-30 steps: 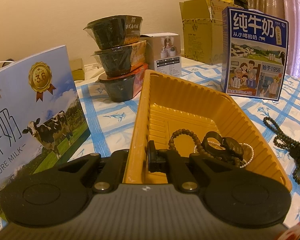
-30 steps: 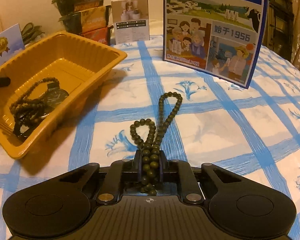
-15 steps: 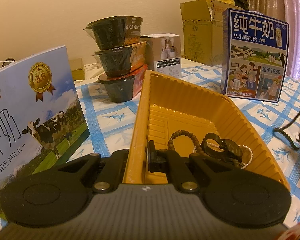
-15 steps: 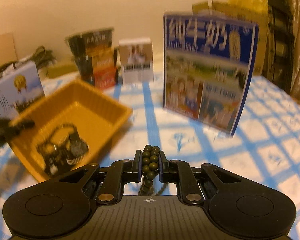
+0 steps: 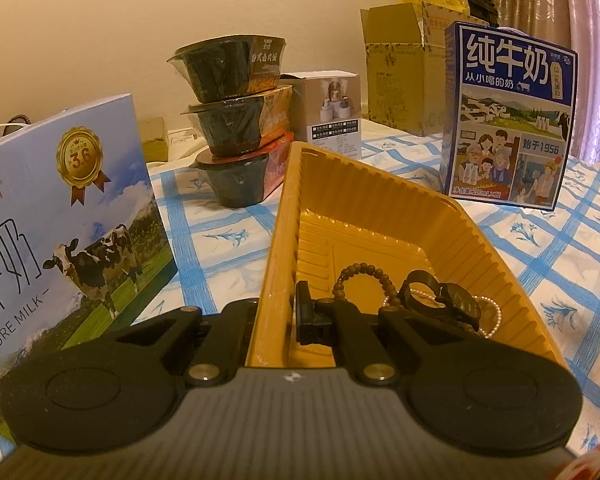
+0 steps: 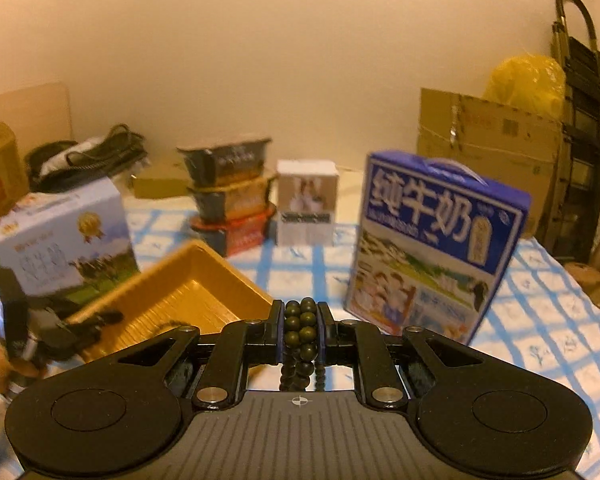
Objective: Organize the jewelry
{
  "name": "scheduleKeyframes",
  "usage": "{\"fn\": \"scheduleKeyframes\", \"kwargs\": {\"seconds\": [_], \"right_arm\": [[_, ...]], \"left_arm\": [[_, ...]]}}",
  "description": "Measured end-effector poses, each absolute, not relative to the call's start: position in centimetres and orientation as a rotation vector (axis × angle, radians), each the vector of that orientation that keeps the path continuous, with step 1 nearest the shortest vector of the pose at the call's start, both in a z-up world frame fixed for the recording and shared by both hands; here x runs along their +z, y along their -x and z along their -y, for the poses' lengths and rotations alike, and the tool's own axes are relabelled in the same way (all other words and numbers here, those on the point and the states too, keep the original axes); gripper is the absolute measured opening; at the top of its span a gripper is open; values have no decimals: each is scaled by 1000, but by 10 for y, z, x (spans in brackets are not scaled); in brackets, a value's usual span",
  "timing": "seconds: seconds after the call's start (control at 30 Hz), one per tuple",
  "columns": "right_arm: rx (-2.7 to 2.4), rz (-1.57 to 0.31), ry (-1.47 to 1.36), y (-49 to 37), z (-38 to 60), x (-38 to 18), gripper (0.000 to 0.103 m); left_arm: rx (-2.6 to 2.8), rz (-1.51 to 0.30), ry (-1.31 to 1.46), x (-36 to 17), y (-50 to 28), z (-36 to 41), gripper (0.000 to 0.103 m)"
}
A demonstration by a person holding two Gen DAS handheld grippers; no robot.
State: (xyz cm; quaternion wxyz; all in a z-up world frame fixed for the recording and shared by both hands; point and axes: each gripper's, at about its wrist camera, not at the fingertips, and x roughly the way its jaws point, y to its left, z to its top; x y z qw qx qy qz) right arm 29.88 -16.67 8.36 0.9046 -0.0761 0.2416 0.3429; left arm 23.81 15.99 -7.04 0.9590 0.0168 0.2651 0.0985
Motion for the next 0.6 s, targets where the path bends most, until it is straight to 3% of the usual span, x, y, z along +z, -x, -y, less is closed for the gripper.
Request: {"fn": "scheduleKeyframes", "kwargs": {"seconds": [0.33,0.6], "right_arm": [[836,-449,94,-287,124,116,15],[914,-513,46,-295,79,96,15]], "left_arm": [[196,-533,-26,-69,-237,-161,4],[197,-533,-27,-69,-236,-160,4]]}}
